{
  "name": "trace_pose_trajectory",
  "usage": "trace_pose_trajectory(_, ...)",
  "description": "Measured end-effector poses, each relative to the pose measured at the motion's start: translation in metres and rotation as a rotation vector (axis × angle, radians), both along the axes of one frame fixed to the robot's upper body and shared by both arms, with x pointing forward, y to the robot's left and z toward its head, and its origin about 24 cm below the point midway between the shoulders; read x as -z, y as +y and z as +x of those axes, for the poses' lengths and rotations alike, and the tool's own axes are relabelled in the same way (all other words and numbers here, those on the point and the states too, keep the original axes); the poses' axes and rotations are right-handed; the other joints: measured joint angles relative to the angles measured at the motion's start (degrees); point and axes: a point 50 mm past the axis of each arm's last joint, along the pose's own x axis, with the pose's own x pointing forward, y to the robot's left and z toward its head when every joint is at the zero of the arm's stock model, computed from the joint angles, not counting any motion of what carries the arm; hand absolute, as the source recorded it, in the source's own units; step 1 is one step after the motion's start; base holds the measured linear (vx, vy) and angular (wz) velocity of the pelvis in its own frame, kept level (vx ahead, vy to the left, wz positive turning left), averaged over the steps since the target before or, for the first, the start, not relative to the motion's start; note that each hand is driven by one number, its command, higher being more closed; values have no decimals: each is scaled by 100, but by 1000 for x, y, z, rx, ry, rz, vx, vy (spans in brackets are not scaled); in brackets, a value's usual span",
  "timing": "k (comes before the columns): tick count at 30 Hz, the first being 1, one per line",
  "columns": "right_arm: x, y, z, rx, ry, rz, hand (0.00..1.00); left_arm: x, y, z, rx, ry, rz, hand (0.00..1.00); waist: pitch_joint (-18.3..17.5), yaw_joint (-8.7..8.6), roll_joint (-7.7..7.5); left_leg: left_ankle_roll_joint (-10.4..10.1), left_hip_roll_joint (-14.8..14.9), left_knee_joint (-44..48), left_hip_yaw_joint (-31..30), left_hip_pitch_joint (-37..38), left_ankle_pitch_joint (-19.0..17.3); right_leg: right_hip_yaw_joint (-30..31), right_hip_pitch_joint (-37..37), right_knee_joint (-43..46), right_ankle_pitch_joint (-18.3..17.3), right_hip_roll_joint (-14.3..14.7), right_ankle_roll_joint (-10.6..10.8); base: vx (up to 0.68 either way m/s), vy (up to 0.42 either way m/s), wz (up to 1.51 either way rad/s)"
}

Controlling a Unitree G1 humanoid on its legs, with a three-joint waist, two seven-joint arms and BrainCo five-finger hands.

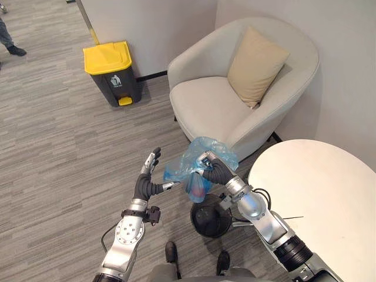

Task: Gather rubbish on tea table into small bin, then transfer packed bag to large trash can.

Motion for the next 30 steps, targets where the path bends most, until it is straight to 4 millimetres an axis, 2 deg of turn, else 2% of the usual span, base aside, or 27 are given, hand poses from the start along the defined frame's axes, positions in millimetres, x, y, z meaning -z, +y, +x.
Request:
trace_pose_trajectory(9, -9, 2, 5, -72, -7, -19, 100, -24, -24, 6, 164, -125, 113, 0, -119, 3, 36, -1, -1, -6, -11, 154, 1, 28, 150, -104, 44, 23, -19, 0, 0, 0)
trace_pose_trajectory(14, -8, 4, 6, -104, 3, -38, 100, -28, -40, 10, 233, -153, 135, 0, -236, 0, 67, -2, 15, -7, -14, 155, 15, 63, 254, -294, 166, 62, -33, 17, 2, -3)
trace_pose_trajectory(18, -14, 5, 12, -106, -17, -52, 100, -13, -45, 14, 270, -96, 200, 0, -241, -11, 61, -12, 31, -9, -15, 160, 37, 112, 251, -308, 208, 82, -48, -11, 7, -5)
trace_pose_trajectory(23, -20, 6, 19, -104, -36, -61, 100, 5, -42, 16, 276, -7, 243, 0, -270, -12, 39, -30, 54, -17, -15, 160, 53, 165, 262, -385, 290, 117, -64, -12, 7, -5)
trace_pose_trajectory(30, -31, 5, 25, -95, -50, -23, 100, 19, -41, 16, 278, 64, 255, 0, -342, 1, -46, -56, 104, -21, -21, 160, 71, 172, 258, -387, 303, 167, -84, 0, 0, 0)
